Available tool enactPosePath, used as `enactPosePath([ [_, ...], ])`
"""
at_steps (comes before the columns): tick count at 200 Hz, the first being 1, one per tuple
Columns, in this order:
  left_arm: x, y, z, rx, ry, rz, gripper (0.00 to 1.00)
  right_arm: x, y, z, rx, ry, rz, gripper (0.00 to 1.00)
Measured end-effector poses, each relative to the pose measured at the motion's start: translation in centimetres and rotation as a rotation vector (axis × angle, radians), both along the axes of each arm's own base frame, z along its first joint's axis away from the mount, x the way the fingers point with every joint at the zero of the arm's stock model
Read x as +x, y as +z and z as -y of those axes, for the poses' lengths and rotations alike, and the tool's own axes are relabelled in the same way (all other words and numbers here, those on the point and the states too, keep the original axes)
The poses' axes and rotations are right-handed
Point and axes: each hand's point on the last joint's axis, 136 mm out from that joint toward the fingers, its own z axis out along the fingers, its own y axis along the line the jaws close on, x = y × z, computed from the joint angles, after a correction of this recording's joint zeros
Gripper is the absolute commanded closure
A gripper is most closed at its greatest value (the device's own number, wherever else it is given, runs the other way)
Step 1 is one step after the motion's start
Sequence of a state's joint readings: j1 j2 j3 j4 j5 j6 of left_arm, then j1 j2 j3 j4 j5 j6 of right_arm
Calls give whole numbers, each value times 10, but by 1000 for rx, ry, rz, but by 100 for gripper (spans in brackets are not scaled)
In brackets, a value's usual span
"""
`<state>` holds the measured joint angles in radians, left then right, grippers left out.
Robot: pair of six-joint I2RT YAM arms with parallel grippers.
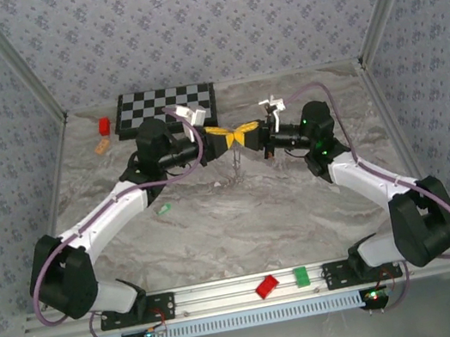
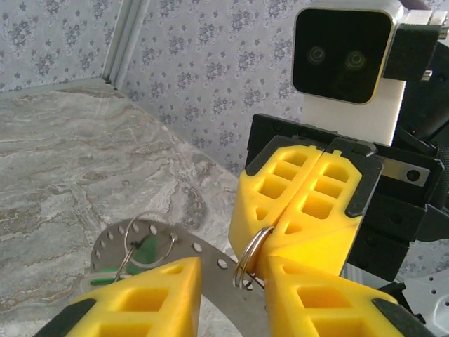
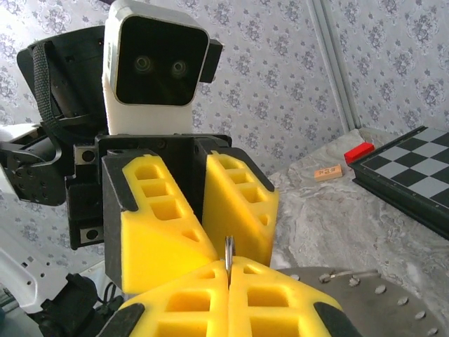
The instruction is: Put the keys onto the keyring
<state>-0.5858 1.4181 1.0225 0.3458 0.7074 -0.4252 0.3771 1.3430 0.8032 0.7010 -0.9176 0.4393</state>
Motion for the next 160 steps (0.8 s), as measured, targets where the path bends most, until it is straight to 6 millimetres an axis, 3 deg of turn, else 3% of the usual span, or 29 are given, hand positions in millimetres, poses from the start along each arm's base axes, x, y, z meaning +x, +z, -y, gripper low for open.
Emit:
enactPosePath([
  [24,-2,3,2,-10,-13,-4,100,-1,1,0,4,7,-5,100],
  [38,-2,4,2,-12,-13,1,100,0,1,1,6,3,-8,100],
  [48,-3,5,2,-14,-16,-1,100,0,1,1,6,5,-10,86],
  [65,-3,5,3,-15,-18,-1,100,0,0,2,7,4,-21,76],
  [97,1,5,3,-20,12,-26,100,5,1,6,14,-31,-42,46],
  [160,16,0,-8,-19,152,-131,100,20,0,49,36,-275,-85,44],
])
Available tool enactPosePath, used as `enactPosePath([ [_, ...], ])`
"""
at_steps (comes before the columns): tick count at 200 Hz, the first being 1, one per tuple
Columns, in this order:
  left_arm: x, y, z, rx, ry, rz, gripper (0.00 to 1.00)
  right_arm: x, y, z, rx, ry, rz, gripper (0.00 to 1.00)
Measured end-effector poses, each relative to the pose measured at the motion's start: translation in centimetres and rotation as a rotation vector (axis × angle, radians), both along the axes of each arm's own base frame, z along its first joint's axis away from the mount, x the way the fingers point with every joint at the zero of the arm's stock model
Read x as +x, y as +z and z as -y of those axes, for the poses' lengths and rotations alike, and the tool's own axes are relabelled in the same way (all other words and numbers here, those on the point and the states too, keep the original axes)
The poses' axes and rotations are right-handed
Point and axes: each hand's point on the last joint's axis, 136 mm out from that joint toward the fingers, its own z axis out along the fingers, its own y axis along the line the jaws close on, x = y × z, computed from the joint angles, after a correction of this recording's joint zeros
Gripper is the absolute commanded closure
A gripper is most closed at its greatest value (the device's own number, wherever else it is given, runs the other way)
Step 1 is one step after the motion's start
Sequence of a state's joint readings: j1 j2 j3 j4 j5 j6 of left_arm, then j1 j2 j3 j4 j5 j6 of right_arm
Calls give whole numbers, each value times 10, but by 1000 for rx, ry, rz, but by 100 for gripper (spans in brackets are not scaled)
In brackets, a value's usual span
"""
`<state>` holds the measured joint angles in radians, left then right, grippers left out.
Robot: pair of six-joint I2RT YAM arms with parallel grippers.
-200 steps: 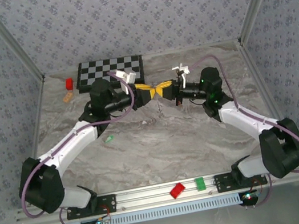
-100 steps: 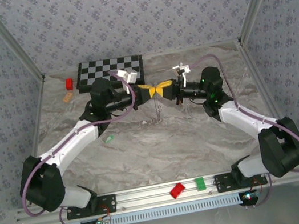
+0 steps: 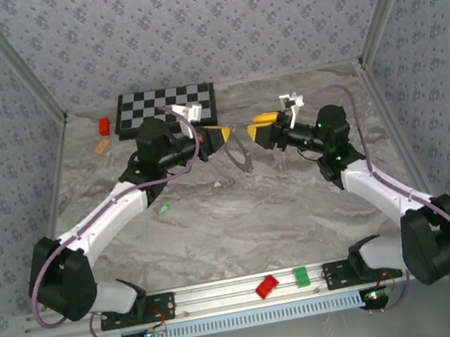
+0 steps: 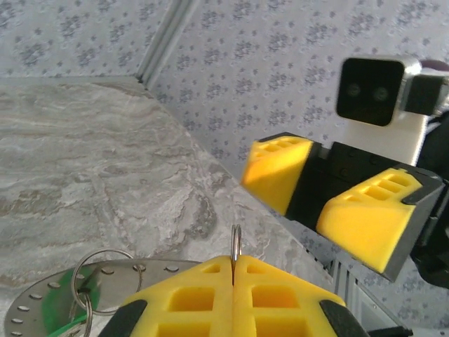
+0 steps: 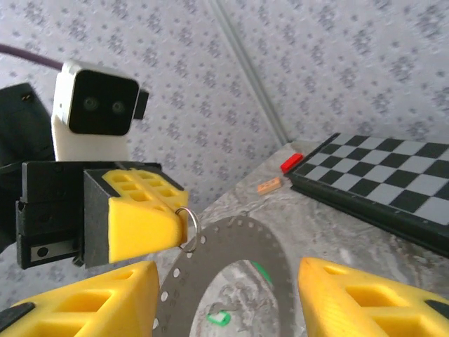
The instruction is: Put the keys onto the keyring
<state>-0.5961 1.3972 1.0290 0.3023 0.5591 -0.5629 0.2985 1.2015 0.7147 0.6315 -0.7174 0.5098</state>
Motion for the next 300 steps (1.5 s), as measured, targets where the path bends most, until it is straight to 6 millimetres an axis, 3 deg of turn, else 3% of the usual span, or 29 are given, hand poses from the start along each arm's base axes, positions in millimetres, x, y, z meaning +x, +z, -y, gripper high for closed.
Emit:
enactPosePath([
  [61,8,-16,-9,38,84,-93,100,4,-4,6,-9,-53,-34,47],
  [133,9,-20,-14,68,113,-91,100,0,-17,0,-41,-40,-74,52],
  [178,1,-13,-18,78,97,8,100,-7,-19,-12,-73,-4,-66,62],
  [209,-11,-14,-15,112,71,111,100,-12,-20,-21,-100,18,-54,64],
  [265,-33,-9,-8,142,49,312,100,-18,-29,-31,-134,41,-57,77],
  [300,-34,-7,-10,140,70,388,100,-21,-34,-38,-146,64,-60,80],
])
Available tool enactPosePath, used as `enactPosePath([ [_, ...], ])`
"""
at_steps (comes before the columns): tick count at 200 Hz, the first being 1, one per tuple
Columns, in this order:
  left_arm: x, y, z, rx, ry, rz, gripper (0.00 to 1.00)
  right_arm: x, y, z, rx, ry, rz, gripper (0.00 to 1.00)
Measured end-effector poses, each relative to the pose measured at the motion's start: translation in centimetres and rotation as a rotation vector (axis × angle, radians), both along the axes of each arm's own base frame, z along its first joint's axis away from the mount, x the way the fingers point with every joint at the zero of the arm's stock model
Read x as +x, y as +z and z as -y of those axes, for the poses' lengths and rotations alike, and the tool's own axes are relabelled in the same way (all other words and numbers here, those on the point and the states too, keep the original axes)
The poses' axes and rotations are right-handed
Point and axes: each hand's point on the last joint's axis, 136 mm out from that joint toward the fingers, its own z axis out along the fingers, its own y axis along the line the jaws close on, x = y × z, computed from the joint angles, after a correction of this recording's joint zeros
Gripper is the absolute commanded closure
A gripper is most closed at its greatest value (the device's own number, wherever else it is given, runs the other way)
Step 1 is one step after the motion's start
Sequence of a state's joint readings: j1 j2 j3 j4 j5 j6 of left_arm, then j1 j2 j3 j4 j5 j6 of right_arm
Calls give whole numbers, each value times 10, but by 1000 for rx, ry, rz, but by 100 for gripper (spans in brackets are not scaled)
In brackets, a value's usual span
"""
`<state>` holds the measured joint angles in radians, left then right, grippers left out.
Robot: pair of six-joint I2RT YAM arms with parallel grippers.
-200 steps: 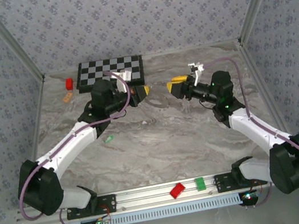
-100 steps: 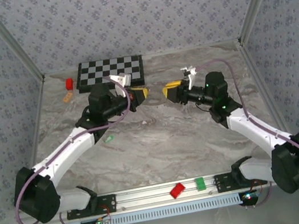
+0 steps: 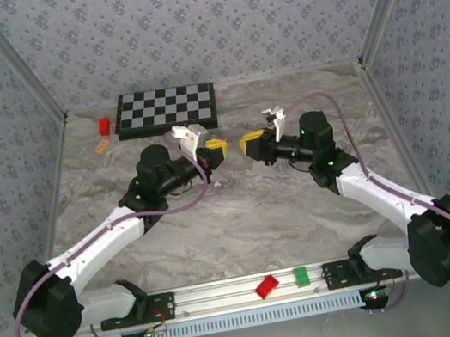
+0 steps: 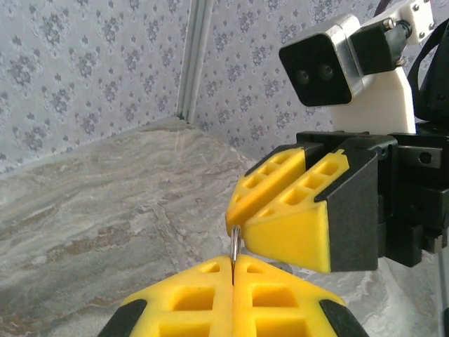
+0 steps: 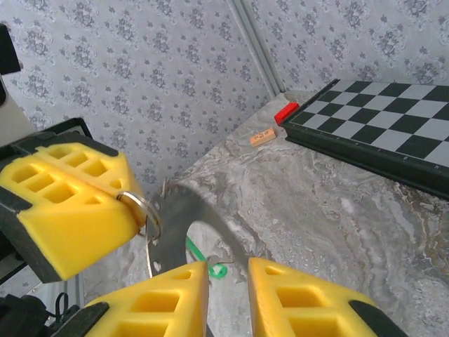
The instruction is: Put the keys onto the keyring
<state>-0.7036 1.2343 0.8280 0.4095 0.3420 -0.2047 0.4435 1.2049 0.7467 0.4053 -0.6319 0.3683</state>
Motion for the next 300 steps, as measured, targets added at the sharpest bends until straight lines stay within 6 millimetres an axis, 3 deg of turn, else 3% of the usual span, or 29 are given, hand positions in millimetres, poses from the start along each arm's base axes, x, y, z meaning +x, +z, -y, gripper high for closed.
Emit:
enactPosePath([
  [71,0,18,3,-46,5,74,100,-15,-3,-17,-10,73,7,81],
  [120,1,22,5,-71,2,70,100,-14,-2,-17,-9,67,14,81],
  [188,0,22,9,-116,-20,18,100,-2,35,-5,125,54,92,77],
  [300,0,24,9,-131,-19,6,100,-6,42,-11,184,118,81,80],
])
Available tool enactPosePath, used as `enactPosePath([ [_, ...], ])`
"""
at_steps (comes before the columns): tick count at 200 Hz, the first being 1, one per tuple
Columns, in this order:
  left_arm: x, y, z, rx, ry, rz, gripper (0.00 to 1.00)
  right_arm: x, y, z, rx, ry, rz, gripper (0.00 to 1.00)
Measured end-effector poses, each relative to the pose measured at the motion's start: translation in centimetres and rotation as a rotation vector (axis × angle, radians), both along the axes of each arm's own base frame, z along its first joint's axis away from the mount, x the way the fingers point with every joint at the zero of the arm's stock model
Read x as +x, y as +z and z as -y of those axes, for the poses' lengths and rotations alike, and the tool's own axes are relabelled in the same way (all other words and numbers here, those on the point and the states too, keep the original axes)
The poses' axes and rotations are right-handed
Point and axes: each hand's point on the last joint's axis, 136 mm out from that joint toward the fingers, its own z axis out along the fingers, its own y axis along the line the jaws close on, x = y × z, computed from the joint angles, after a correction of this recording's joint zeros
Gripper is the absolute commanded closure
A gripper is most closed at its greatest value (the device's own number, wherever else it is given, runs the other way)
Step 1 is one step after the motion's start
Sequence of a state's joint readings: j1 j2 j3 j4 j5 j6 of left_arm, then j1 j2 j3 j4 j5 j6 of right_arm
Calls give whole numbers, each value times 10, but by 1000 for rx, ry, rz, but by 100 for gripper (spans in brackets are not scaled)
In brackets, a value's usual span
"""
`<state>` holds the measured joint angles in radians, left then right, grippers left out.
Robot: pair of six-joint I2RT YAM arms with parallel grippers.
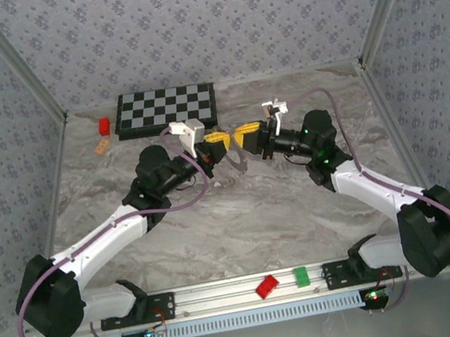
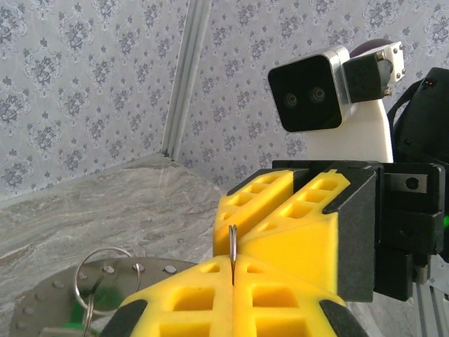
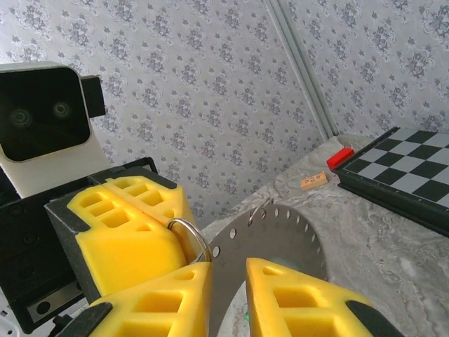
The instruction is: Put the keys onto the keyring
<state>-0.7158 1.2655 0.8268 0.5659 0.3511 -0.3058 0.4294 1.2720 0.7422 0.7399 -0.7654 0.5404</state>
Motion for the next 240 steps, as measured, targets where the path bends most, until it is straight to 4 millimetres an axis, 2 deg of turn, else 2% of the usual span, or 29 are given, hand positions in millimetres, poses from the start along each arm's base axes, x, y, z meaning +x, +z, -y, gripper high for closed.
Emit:
enactPosePath([
  [47,0,0,0,-1,-2,-3,100,-3,4,-1,14,18,5,86],
  [107,-4,-1,2,-2,-27,-11,100,-5,1,-5,19,55,-4,86],
  [123,-4,-1,3,-1,-30,-13,100,-5,0,-6,25,67,-10,100],
  [159,-3,-3,3,-2,-28,-23,100,-6,1,-5,29,83,-10,100],
  [170,-3,-3,3,-3,-29,-26,88,-6,1,-4,29,84,-12,100],
  [199,-1,-9,2,10,-27,-53,73,-7,-5,-3,2,94,-10,100],
  [240,8,-15,-7,34,-19,-94,70,-3,-28,1,-130,76,-35,100],
])
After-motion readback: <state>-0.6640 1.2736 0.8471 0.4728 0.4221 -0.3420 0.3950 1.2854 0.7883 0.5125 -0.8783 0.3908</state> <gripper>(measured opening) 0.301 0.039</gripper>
